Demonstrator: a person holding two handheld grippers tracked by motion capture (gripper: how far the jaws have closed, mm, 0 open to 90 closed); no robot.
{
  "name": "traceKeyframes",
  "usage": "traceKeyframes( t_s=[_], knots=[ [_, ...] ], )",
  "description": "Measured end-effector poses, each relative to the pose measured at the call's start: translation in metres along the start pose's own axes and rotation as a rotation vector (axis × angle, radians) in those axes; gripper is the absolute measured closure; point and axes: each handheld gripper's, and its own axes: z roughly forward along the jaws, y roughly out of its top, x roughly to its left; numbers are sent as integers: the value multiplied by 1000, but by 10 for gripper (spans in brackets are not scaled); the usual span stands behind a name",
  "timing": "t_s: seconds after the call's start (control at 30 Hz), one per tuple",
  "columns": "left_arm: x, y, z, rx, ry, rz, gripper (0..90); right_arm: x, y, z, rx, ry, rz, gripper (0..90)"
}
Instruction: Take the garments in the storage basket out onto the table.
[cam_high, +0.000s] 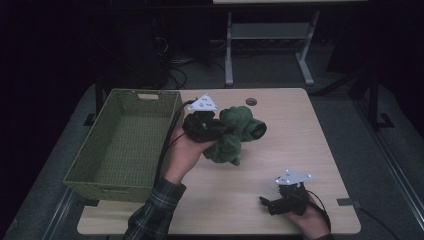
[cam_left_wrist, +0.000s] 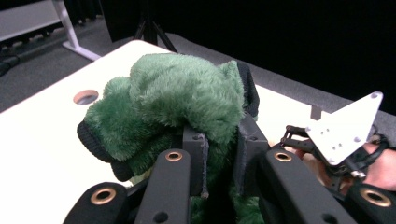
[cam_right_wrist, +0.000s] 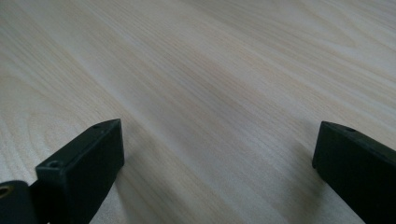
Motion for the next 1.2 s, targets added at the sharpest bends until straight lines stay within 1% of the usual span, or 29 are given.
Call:
traceKeyframes(
  t_s=[0.07,0.1,0.17,0.2,0.23,0.27,0.3,0.33,0.37,0.4,0.43,0.47,0.5,0.6,0.63,0.73,0.77,0.8,0.87,0.9,0.93,0.97,1.0,1.03,1.07,1.1,1.13,1.17,1.2],
  knots=[
    [-1,-6,10,8,4,1,771,0,0,0,0,0,0,18],
    [-2,-12,19,8,19,-11,771,0,0,0,0,0,0,18],
    [-2,-18,29,1,24,-32,770,0,0,0,-1,1,-1,18],
    [-2,-18,29,1,24,-32,770,0,0,0,-1,1,-1,18],
    [-3,-24,39,-4,34,-41,770,0,0,0,0,2,-2,18],
    [-3,-24,39,-4,34,-41,770,0,0,0,0,3,-3,18],
    [-4,-30,50,6,34,-49,768,0,0,0,0,3,-3,18],
    [-4,-32,55,13,38,-51,768,0,0,0,0,3,-4,18],
    [-5,-35,61,19,35,-58,767,0,0,0,0,3,-5,18],
    [-5,-35,61,19,35,-58,767,0,0,0,0,3,-5,18],
    [-7,-41,72,37,31,-59,767,0,0,0,0,4,-6,18],
    [-7,-41,72,37,31,-59,766,0,0,0,0,4,-6,18],
    [-7,-43,78,54,29,-50,766,0,0,0,0,4,-7,18],
    [-8,-52,96,83,14,-53,764,0,0,0,3,5,-5,18],
    [-9,-55,102,94,8,-64,761,0,0,0,3,6,-3,18],
    [-11,-65,119,128,-4,-72,760,1,0,0,3,8,-6,18],
    [-12,-71,130,144,-19,-82,756,1,0,0,3,10,-7,18],
    [-12,-71,130,144,-19,-82,753,1,0,0,3,10,-7,18],
    [-14,-76,140,157,-25,-80,750,0,0,0,1,11,-14,18],
    [-15,-80,148,173,-31,-74,741,1,0,0,-2,14,-11,18],
    [-15,-81,152,176,-33,-83,735,1,0,0,-2,14,-11,18],
    [-15,-81,152,176,-33,-83,722,1,0,0,-2,14,-11,18],
    [-15,-83,156,186,-38,-82,722,1,0,0,0,14,-13,18],
    [-16,-84,158,191,-44,-84,701,0,0,0,-1,12,-19,18],
    [-17,-84,158,195,-43,-76,585,0,0,0,-1,12,-18,18],
    [-17,-83,156,192,-39,-65,542,0,0,0,-1,11,-18,18],
    [-17,-83,156,192,-39,-65,484,0,0,0,-1,11,-18,18],
    [-16,-81,150,176,-38,-74,412,1,0,0,0,14,-13,18],
    [-16,-81,150,176,-38,-74,380,1,0,0,0,14,-13,18]
  ],
)
